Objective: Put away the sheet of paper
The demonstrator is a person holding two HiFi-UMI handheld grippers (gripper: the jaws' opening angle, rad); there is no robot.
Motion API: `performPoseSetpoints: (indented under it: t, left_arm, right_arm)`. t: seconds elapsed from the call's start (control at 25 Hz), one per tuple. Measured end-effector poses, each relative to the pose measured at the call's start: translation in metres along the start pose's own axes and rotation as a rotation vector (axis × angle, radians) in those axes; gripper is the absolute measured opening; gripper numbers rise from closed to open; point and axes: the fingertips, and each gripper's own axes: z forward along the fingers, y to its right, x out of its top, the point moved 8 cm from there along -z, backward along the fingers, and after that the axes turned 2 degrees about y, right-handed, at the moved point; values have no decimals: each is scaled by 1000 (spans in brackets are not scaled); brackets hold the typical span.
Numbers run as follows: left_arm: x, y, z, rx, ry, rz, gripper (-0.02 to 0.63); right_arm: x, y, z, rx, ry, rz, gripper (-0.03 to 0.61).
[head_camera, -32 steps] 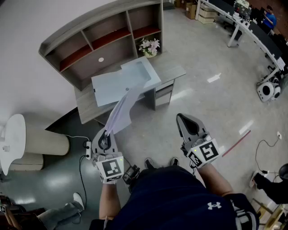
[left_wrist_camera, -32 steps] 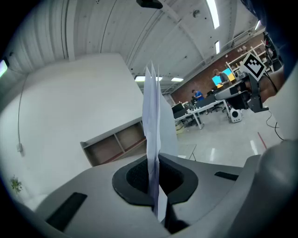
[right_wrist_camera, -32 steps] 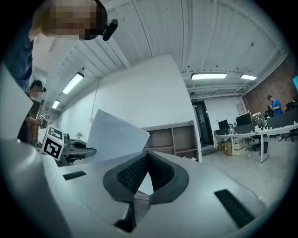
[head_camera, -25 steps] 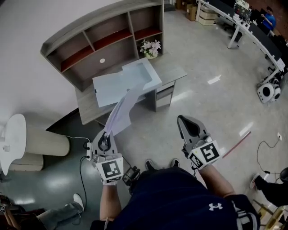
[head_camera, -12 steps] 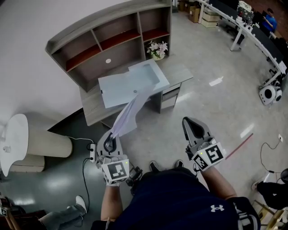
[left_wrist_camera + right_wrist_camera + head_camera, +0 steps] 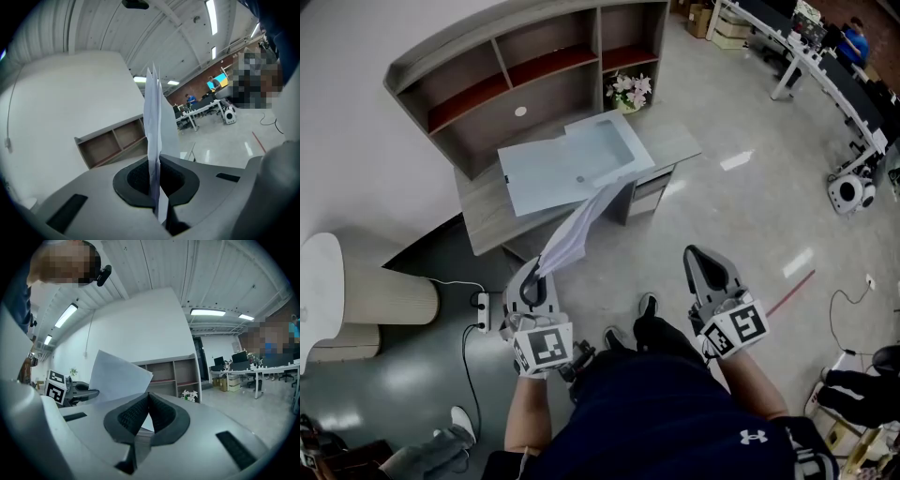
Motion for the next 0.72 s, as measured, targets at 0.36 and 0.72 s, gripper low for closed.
performPoseSetpoints:
  t: [0.36, 0.72]
  left_arm:
    - [1, -1, 37, -47, 6, -33, 15]
    - [12, 4, 104, -53, -26, -12, 15]
  right_arm:
    - [-11, 21, 40, 26, 0, 39, 5]
    - [-12, 77, 105, 89, -2, 80, 5]
